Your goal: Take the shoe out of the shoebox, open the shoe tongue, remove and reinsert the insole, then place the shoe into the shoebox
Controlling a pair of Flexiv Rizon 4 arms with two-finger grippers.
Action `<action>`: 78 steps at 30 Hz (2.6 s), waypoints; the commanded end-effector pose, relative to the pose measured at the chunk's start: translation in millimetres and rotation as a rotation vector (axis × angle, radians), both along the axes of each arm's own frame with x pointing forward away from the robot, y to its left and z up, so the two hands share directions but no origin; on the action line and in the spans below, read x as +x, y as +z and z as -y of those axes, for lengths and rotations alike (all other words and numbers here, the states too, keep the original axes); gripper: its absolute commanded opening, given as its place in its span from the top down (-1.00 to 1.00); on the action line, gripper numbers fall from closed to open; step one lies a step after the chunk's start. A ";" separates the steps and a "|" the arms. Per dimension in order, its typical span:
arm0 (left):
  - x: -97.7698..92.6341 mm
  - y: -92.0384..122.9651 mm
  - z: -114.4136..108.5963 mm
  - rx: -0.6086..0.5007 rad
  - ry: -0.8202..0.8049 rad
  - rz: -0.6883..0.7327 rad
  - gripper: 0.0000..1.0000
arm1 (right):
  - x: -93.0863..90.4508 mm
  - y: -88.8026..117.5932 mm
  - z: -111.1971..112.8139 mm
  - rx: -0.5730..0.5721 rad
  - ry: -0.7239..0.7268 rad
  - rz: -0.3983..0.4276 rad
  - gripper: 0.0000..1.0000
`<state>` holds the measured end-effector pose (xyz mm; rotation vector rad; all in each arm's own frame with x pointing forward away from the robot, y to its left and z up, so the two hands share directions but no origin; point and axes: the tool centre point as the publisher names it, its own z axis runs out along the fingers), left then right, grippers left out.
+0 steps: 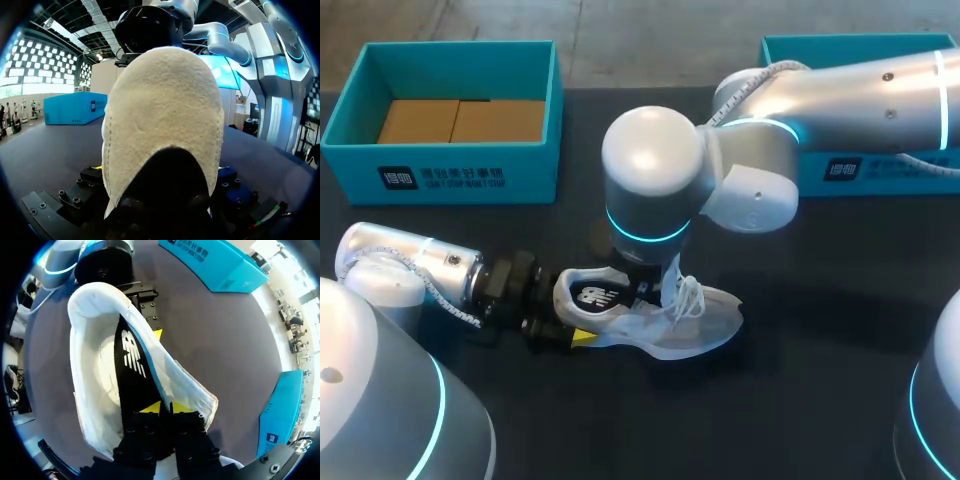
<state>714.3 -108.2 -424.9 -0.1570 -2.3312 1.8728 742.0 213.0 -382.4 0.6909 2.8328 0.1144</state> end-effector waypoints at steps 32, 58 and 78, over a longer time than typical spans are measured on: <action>1.3 -4.1 -1.9 -0.001 0.000 0.001 1.00 | -8.0 -38.6 -3.0 0.074 0.034 -0.136 0.11; 1.3 -4.1 -1.9 -0.001 0.000 0.001 1.00 | -25.8 -65.6 -26.8 0.020 0.135 -0.359 0.73; 1.3 -4.1 -1.9 -0.001 0.000 0.001 1.00 | -54.3 -42.6 -16.7 0.070 0.128 -0.262 1.00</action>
